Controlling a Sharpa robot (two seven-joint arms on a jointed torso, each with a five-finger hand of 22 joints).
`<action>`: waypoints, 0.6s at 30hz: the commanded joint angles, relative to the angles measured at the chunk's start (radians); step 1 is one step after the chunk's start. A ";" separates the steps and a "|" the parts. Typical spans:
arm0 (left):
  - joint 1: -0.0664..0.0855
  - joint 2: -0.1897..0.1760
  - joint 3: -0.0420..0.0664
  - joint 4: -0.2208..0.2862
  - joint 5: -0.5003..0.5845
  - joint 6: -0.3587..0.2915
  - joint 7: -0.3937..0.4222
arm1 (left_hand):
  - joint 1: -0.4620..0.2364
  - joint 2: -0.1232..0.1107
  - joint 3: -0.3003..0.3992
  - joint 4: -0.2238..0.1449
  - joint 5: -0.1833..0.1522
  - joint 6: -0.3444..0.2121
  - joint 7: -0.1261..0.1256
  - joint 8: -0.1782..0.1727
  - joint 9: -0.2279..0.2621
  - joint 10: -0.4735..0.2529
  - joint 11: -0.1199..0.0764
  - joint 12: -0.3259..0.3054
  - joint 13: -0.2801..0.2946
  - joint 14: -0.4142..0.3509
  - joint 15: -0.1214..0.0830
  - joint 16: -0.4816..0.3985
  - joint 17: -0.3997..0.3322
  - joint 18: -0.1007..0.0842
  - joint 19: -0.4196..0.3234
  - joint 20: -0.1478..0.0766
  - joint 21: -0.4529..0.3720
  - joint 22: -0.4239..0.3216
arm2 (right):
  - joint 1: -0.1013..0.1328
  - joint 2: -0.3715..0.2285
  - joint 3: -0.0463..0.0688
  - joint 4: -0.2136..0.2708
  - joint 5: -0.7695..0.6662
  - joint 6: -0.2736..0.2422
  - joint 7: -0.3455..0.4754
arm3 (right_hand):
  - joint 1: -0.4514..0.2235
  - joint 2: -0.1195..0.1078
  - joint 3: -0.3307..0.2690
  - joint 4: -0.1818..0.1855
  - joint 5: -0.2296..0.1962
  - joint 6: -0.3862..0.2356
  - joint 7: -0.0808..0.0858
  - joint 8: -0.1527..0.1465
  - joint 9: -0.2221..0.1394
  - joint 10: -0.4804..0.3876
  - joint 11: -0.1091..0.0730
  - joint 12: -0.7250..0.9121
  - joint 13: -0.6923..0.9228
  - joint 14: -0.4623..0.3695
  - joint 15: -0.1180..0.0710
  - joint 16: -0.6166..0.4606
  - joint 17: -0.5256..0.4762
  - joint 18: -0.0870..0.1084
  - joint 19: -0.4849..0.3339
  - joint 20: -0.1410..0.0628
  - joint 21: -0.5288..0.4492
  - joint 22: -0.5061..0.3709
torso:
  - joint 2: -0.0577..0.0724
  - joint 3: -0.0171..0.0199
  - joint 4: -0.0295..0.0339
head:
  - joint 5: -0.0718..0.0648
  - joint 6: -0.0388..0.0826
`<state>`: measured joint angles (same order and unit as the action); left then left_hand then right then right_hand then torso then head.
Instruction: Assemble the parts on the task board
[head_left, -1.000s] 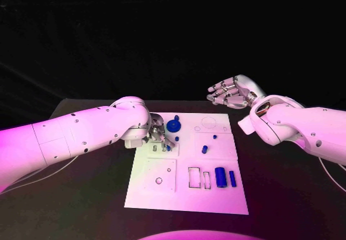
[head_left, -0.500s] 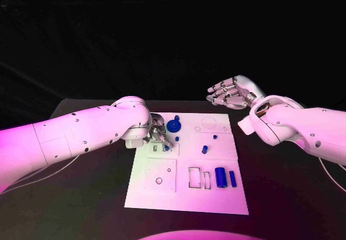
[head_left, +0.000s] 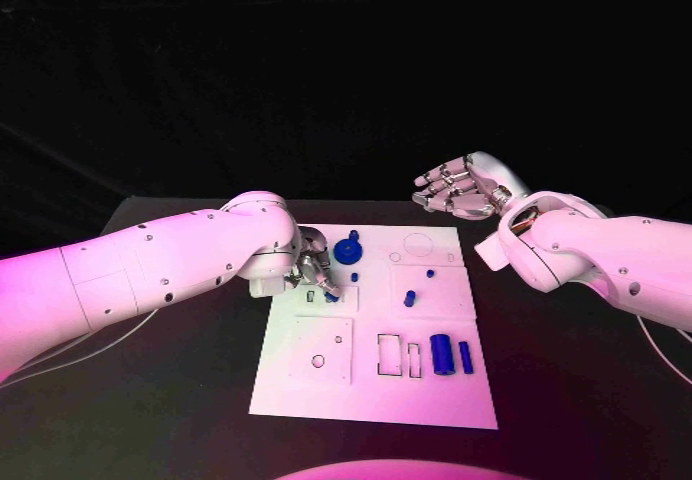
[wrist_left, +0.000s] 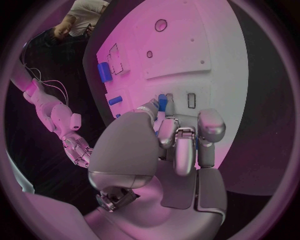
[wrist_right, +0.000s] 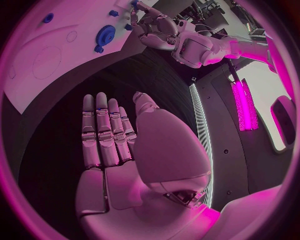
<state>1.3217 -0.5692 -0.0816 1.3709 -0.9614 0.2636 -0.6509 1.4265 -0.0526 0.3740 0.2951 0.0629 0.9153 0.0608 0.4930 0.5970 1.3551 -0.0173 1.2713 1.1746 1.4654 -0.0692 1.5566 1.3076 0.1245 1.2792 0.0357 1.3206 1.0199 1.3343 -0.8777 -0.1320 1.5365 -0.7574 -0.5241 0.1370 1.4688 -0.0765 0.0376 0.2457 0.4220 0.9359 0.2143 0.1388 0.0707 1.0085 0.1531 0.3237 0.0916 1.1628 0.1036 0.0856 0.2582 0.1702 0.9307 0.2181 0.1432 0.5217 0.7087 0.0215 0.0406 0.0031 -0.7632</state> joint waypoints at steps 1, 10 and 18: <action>-0.001 -0.008 -0.001 0.009 0.036 -0.010 0.002 | -0.019 -0.025 0.157 -0.101 0.001 0.001 0.001 0.014 0.053 0.001 0.003 0.000 0.002 0.095 0.000 -0.006 0.232 -0.016 -0.006 0.002 0.007 0.002 | -0.001 0.001 0.000 -0.001 -0.016 0.013 0.005 | -0.012 -0.002 0.000 -0.008 0.005 -0.001 0.004 -0.006 -0.001 -0.002 0.001 0.000 0.000 0.000 0.006 -0.002 -0.001 0.011 -0.001 0.005 -0.006 -0.001 | -0.001 0.0002 0.0010 | 0.002 0.000; -0.002 -0.054 0.000 0.050 0.052 -0.117 0.011 | -0.086 -0.068 0.286 -0.139 0.000 0.004 -0.002 0.030 0.090 0.013 0.002 0.008 0.009 0.098 -0.002 0.000 0.241 -0.017 -0.001 0.002 0.014 0.013 | -0.005 0.001 0.000 -0.004 -0.017 0.013 0.005 | -0.013 -0.002 0.002 -0.010 0.015 -0.002 0.005 -0.006 -0.001 -0.003 0.002 0.001 -0.005 0.000 0.007 -0.006 -0.003 0.011 -0.001 0.005 -0.009 -0.005 | 0.000 0.0001 0.0025 | 0.005 -0.002; -0.015 -0.082 0.001 0.088 0.034 -0.194 0.018 | -0.117 -0.091 0.345 -0.164 -0.001 0.009 -0.006 0.042 0.111 0.022 -0.002 0.013 0.016 0.100 -0.006 0.004 0.247 -0.019 0.007 -0.002 0.021 0.024 | -0.009 0.000 -0.001 -0.006 -0.017 0.013 0.007 | -0.014 -0.002 0.003 -0.011 0.020 -0.002 0.005 -0.006 -0.001 -0.003 0.002 0.002 -0.008 0.001 0.007 -0.008 -0.005 0.012 0.000 0.006 -0.011 -0.008 | 0.000 -0.0001 0.0045 | 0.007 -0.005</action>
<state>1.3093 -0.6499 -0.0814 1.4501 -0.9255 0.1359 -0.6487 1.3160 -0.1454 0.5694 0.2779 0.0597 0.9126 0.0637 0.5296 0.6857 1.3718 -0.0192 1.2819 1.1893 1.4656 -0.0696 1.5566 1.3074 0.1246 1.2792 0.0357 1.3361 1.0436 1.3269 -0.8779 -0.1327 1.5315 -0.7612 -0.5223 0.1366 1.4647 -0.0805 0.0404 0.2429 0.4396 0.9359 0.2142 0.1389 0.0708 1.0086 0.1531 0.3237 0.0841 1.1629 0.1036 0.0816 0.2550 0.1702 0.9307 0.2181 0.1373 0.5144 0.7084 0.0217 0.0440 0.0099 -0.7675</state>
